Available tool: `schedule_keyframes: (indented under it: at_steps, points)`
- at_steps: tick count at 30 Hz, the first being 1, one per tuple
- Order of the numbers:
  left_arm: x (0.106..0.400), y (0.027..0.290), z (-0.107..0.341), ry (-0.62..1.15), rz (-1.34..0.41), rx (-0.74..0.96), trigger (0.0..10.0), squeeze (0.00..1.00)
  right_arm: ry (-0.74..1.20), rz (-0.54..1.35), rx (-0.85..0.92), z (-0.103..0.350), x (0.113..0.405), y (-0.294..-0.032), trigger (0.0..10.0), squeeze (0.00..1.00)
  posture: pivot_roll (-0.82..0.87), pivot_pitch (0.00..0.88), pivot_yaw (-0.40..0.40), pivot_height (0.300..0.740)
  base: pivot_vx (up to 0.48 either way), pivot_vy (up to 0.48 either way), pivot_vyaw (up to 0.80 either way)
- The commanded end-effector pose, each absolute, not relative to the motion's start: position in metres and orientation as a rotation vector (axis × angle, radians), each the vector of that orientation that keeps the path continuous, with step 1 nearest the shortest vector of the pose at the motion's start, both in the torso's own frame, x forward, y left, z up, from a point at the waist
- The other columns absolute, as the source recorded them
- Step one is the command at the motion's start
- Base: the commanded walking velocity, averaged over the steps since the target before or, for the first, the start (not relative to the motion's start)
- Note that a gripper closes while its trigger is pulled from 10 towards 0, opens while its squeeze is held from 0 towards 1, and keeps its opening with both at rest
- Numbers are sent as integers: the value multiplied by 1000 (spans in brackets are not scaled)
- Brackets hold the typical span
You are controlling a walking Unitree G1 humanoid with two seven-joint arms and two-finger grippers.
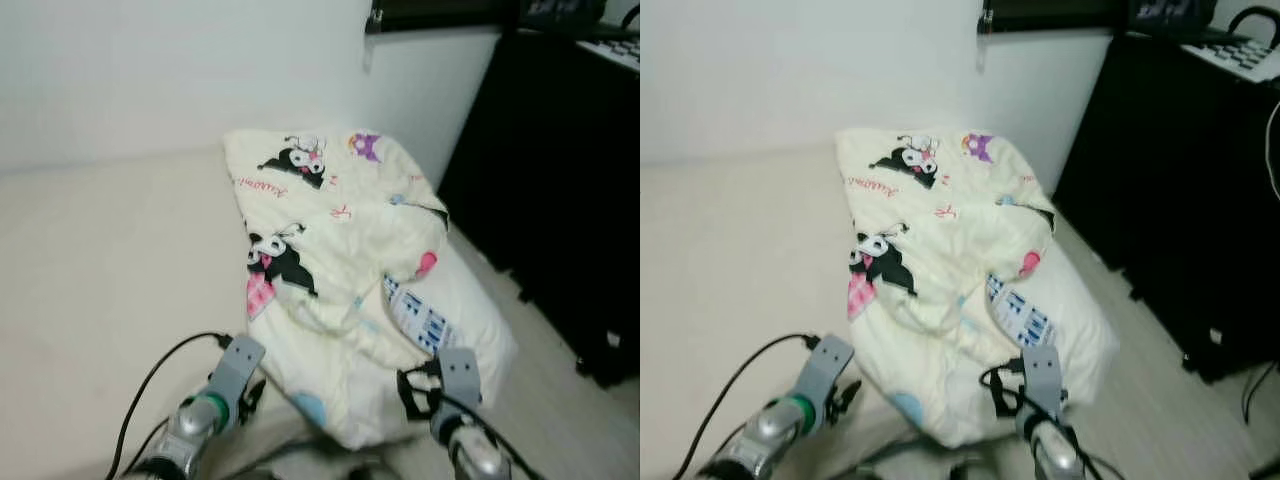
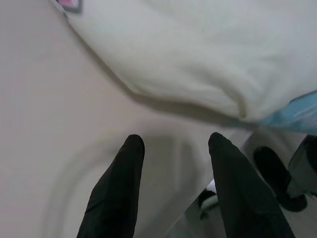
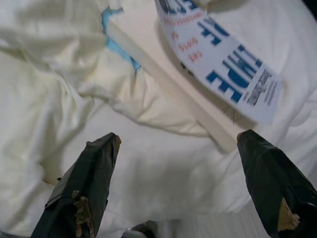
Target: Clean up the room
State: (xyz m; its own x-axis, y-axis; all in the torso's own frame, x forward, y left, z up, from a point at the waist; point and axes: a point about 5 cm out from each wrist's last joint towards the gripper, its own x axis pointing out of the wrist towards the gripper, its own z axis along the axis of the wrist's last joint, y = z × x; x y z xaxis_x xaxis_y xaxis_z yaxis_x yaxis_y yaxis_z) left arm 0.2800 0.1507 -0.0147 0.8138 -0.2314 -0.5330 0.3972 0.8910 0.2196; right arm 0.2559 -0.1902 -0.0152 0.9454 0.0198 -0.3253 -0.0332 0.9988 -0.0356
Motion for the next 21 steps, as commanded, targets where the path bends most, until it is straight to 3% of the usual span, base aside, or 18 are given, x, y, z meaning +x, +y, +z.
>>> schedule_keyframes:
  at_steps: [1, 5, 6, 7, 8, 9, 10, 12, 14, 16, 18, 21]
  points:
    - [284, 148, -10, 500, -347, 307, 10000, 0, 301, -14, -31, -13, 253, -198, 10000, 0, -5, 42, 22, 619, 0, 0, 0]
    - [306, 141, 16, 376, -364, 273, 10000, 0, 142, -99, 15, 5, 248, -217, 10000, 0, -5, 52, 18, 604, 0, 0, 0]
    - [314, 139, 27, 331, -376, 262, 10000, 0, 102, -137, 129, 9, 239, -221, 10000, 0, -20, 65, 22, 599, 0, 0, 0]
    - [314, 139, 27, 331, -376, 262, 10000, 0, 102, -137, 129, 9, 239, -221, 10000, 0, -20, 65, 22, 599, 0, 0, 0]
    - [321, 137, 36, 295, -386, 254, 10000, 0, 78, -161, 266, 11, 231, -224, 10000, 0, -20, 65, 22, 595, 0, 0, 0]
    - [321, 137, 36, 295, -386, 254, 10000, 0, 78, -161, 266, 11, 231, -224, 10000, 0, -20, 65, 22, 595, 0, 0, 0]
    - [327, 134, 46, 258, -402, 247, 10000, 0, 67, -171, 456, 10, 216, -227, 10000, 0, -32, 78, 32, 595, 0, 0, 0]
    - [327, 134, 46, 258, -402, 247, 10000, 0, 67, -171, 456, 10, 216, -227, 10000, 0, -32, 78, 32, 595, 0, 0, 0]
    - [335, 128, 58, 218, -428, 237, 10000, 0, 28, -136, 800, 4, 188, -230, 10000, 0, -46, 94, 58, 595, 0, 0, 0]
    - [337, 125, 61, 213, -441, 236, 10000, 0, 12, -116, 904, 0, 182, -232, 10000, 0, -42, 101, 65, 595, 0, 0, 0]
    - [337, 121, 62, 211, -453, 234, 10000, 0, -6, -97, 972, -3, 187, -235, 10000, 0, -41, 110, 78, 595, 0, 0, 0]
    - [337, 118, 64, 208, -475, 233, 10000, 0, -50, -43, 1046, 7, 218, -238, 10000, 0, -13, 131, 85, 595, 0, 0, 0]
